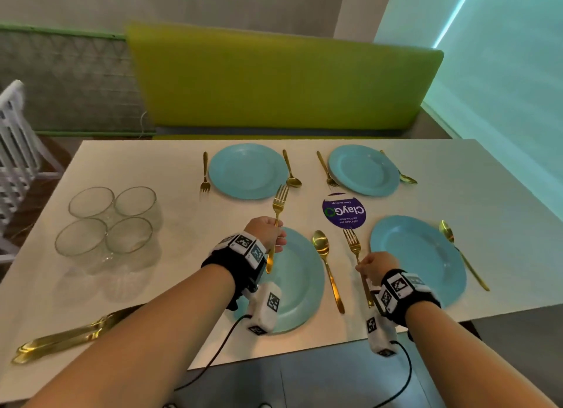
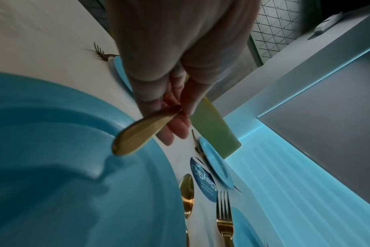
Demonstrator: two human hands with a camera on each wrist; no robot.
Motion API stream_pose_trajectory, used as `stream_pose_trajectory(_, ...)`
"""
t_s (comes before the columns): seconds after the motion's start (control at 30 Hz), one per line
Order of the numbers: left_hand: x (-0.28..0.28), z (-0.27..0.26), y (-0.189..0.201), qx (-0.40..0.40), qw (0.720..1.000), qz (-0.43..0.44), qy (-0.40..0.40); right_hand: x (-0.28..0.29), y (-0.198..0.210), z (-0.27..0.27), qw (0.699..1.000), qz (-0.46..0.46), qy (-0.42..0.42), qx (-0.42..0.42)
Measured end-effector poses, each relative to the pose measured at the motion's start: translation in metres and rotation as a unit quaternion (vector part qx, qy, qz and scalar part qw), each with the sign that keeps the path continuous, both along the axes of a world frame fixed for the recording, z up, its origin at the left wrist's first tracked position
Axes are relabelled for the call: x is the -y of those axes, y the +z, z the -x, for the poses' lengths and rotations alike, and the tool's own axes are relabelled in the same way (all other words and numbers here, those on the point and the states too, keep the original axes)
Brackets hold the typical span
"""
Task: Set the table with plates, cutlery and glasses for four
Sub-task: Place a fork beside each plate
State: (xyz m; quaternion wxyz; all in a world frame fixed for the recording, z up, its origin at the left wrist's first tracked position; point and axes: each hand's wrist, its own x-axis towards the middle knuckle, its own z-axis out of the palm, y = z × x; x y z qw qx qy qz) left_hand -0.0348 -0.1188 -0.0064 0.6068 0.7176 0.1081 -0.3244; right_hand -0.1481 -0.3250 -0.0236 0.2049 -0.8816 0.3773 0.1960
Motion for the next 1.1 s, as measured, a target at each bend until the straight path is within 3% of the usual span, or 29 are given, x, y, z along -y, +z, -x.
stream_pose_trajectory(0.5, 0.023, 0.016, -0.011, -0.007, 0.999, 0.000, 0.038, 0.010, -0.018, -0.003, 0.994, 0.085, 0.048, -0.051)
stream_pose_trajectory(0.73, 0.030, 0.018, -0.012, 0.007, 0.999, -0.003, 0.040, 0.020, -0.022, 0.003, 0.997, 0.073, -0.026, 0.005)
stream_pose_trajectory(1.1, 0.035, 0.023, -0.018, 0.011, 1.000, -0.012, 0.025, 0.032, -0.019, 0.007, 0.996, 0.070, -0.057, 0.026)
